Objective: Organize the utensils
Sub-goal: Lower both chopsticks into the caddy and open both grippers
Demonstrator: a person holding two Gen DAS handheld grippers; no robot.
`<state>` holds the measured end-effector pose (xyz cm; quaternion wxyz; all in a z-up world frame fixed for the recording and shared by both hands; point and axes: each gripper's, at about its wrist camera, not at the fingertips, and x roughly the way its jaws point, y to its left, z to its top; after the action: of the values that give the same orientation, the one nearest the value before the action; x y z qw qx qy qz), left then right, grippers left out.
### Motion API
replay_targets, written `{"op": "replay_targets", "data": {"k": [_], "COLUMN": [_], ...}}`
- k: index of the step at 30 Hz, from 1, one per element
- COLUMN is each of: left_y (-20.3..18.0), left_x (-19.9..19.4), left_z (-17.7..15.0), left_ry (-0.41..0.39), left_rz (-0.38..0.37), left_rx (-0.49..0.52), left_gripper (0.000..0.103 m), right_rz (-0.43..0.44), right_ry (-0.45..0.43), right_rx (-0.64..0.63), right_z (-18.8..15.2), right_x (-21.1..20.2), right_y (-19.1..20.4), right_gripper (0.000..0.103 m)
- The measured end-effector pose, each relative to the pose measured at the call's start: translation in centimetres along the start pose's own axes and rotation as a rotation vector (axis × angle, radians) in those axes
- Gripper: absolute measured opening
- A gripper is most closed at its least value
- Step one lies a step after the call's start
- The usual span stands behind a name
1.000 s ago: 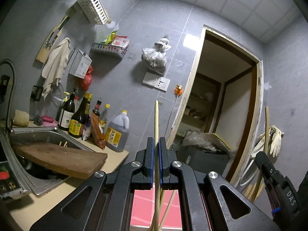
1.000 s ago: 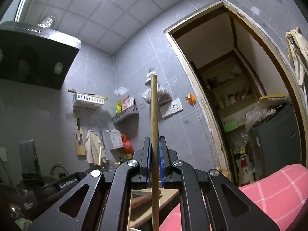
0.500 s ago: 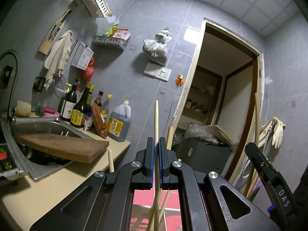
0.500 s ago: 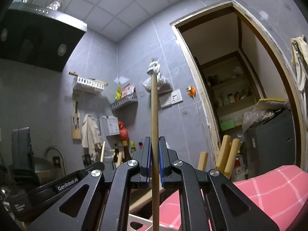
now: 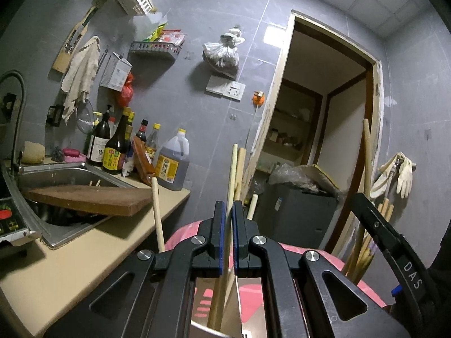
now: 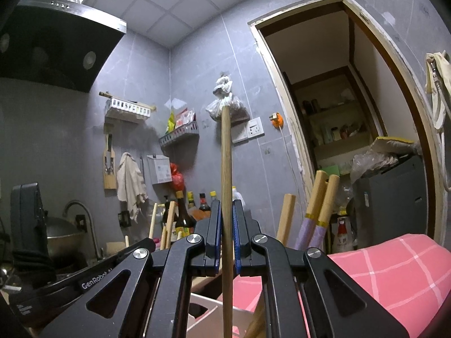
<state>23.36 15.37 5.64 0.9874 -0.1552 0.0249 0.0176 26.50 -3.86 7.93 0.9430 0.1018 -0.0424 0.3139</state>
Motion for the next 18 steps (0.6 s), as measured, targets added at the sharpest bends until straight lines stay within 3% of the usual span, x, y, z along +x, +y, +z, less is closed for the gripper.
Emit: {"op": "replay_targets", "data": {"k": [14,18], "left_y": [-0.3,-0.4], "left_x": [-0.5,-0.7], "left_z": [-0.8,-0.9], "left_ry": [0.058,0.067], "left_rz": [-0.023,-0.026], "left_rx": [0.008,0.008], "left_gripper": [0.004,0.004], "right_rz": [-0.018,-0.027], "right_ry": [0.033,0.035], "right_rx": [-0.018,-0.02], "right_z": [-0.1,0.0], "right_x": [-1.1,-1.4], "right_y": [-0.1,-0.1], "right_gripper": [0.007,0.012]}}
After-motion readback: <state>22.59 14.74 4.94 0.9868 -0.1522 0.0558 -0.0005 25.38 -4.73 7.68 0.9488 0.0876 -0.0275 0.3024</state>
